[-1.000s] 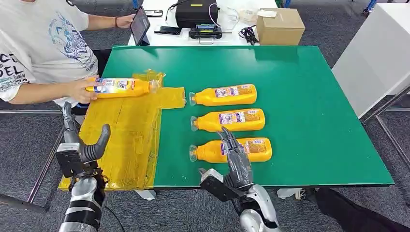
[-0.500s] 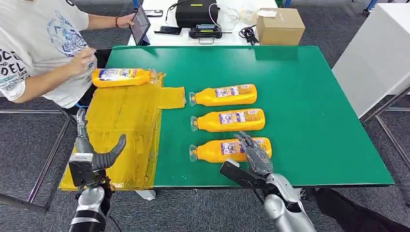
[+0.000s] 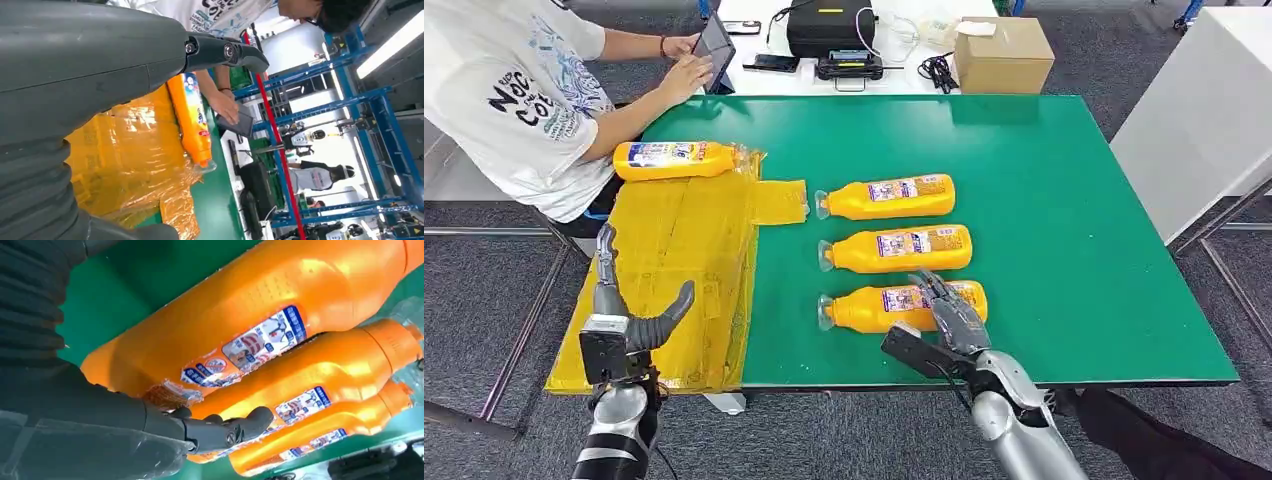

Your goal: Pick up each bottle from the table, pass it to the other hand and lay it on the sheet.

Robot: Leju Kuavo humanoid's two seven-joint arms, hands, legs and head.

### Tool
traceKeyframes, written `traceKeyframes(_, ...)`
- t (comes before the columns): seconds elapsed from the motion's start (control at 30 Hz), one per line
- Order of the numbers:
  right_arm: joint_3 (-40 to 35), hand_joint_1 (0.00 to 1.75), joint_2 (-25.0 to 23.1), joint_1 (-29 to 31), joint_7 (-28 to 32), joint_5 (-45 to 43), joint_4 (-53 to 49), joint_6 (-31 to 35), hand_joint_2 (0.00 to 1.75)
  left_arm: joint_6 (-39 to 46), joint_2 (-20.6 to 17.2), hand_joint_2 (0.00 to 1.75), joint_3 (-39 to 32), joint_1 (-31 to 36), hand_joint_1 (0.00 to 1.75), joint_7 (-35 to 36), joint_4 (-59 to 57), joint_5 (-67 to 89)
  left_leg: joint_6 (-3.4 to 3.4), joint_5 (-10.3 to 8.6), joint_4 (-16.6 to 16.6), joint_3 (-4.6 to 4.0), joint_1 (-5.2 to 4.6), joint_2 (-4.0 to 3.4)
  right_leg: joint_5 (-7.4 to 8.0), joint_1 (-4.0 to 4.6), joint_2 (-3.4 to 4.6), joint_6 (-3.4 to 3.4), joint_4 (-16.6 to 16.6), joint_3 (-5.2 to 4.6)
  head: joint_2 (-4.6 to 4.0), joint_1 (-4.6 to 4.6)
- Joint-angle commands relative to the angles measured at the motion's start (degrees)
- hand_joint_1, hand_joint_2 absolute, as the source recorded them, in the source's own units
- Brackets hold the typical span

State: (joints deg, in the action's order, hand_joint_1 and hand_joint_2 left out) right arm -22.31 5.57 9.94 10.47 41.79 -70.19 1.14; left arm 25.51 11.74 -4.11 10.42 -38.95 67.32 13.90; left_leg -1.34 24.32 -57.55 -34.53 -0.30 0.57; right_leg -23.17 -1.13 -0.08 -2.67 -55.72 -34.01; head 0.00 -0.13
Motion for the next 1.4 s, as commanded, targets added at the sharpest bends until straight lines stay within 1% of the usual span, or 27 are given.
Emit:
traceKeyframes(0.03, -6.6, 0.0, 3.2, 6.1, -0.4, -0.6, 6.1, -3.3, 1.75, -0.5, -0.9, 1.75, 0.6, 3.4, 0.0, -1.1, -6.4, -1.2, 0.09, 0.06, 0.0, 0.17, 0.07, -0.06, -0.03, 0.08, 0.02, 0.11, 0.0, 0.17, 0.0, 0.0)
traceKeyframes(0.2, -8.7, 0.0, 4.7, 7.8, -1.7, -1.3, 5.3, -3.9, 1.75, -0.8, -0.4, 1.75, 0.9, 3.5, 0.0, -1.1, -6.7, -0.7, 0.04, 0.01, 0.0, 0.08, 0.01, -0.03, 0.0, 0.02, 0.01, 0.04, 0.0, 0.09, 0.0, 0.02)
traceKeyframes(0.27, -9.4, 0.0, 5.9, 8.4, -2.2, -1.4, 3.7, -3.8, 1.75, -1.1, -0.2, 1.75, 0.7, 3.5, 0.0, -1.1, -6.6, -1.0, 0.11, 0.13, -0.1, 0.22, 0.11, -0.09, -0.08, 0.13, 0.03, 0.14, 0.0, 0.25, 0.0, 0.0)
traceKeyframes(0.43, -9.8, 0.0, 7.9, 9.8, -3.1, -2.4, 0.9, -5.0, 1.75, -1.6, 0.2, 1.75, 0.8, 3.1, 0.0, -1.1, -6.4, -1.7, 0.04, 0.04, 0.0, 0.04, 0.0, -0.05, -0.02, 0.01, 0.03, 0.05, 0.0, 0.04, 0.0, 0.0)
traceKeyframes(0.57, -10.3, 0.0, 8.8, 10.2, -4.1, -2.6, -0.5, -6.0, 1.75, -1.9, 0.4, 1.75, 0.9, 3.2, 0.0, -1.1, -6.6, -2.2, 0.06, 0.07, -0.1, 0.09, 0.02, -0.04, -0.05, 0.03, 0.01, 0.08, 0.0, 0.11, 0.0, 0.0)
traceKeyframes(0.77, -11.5, 0.0, 10.5, 10.5, -5.7, -2.4, 0.5, -7.5, 1.75, -2.3, 0.7, 1.75, 1.2, 3.6, 0.0, -1.1, -7.5, -2.7, 0.07, 0.06, -0.1, 0.12, 0.03, 0.02, -0.05, 0.05, -0.05, 0.09, 0.0, 0.16, 0.0, 0.0)
traceKeyframes(0.83, -12.2, 0.0, 12.1, 10.2, -6.6, -2.9, 1.4, -9.0, 1.75, -2.3, 0.8, 1.75, 1.3, 3.5, 0.0, -1.1, -8.0, -2.9, 0.1, 0.11, -0.1, 0.15, 0.08, -0.04, -0.07, 0.09, 0.0, 0.12, 0.0, 0.18, 0.0, -0.02)
traceKeyframes(0.93, -12.8, 0.0, 13.0, 10.3, -6.9, -3.3, 2.6, -10.4, 1.75, -2.5, 0.9, 1.75, 1.8, 3.5, 0.0, -1.1, -8.4, -2.9, 0.07, 0.08, -0.1, 0.16, 0.06, 0.01, -0.06, 0.07, -0.04, 0.09, 0.0, 0.22, 0.0, -0.02)
traceKeyframes(1.07, -12.8, 0.0, 13.0, 10.3, -6.9, -3.3, 2.6, -10.4, 1.75, -2.5, 0.9, 1.75, 1.8, 3.5, 0.0, -1.1, -8.4, -2.9, 0.04, 0.02, 0.0, 0.04, 0.02, -0.01, 0.0, 0.02, 0.0, 0.04, 0.0, 0.08, 0.0, 0.0)
traceKeyframes(1.2, -14.1, 0.0, 13.6, 11.5, -7.3, -4.6, 5.5, -12.5, 1.75, -2.9, 1.1, 1.75, 2.3, 4.6, 0.0, -1.1, -10.2, -3.1, 0.08, 0.05, 0.0, 0.11, 0.05, -0.02, -0.03, 0.06, -0.01, 0.09, 0.0, 0.16, 0.0, 0.0)
traceKeyframes(1.33, -14.9, 0.0, 13.6, 12.0, -7.3, -5.0, 7.4, -12.4, 1.75, -3.0, 1.2, 1.75, 2.8, 5.0, 0.0, -1.1, -10.9, -3.2, 0.09, 0.06, 0.0, 0.19, 0.07, 0.03, -0.04, 0.08, -0.06, 0.1, 0.1, 0.26, 0.0, 0.0)
traceKeyframes(1.4, -14.9, 0.0, 13.6, 12.0, -7.3, -5.0, 7.4, -12.4, 1.75, -3.0, 1.2, 1.75, 2.8, 5.0, 0.0, -1.1, -10.9, -3.2, 0.05, 0.03, 0.0, 0.09, 0.01, -0.02, -0.01, 0.03, 0.0, 0.05, 0.0, 0.11, 0.0, -0.02)
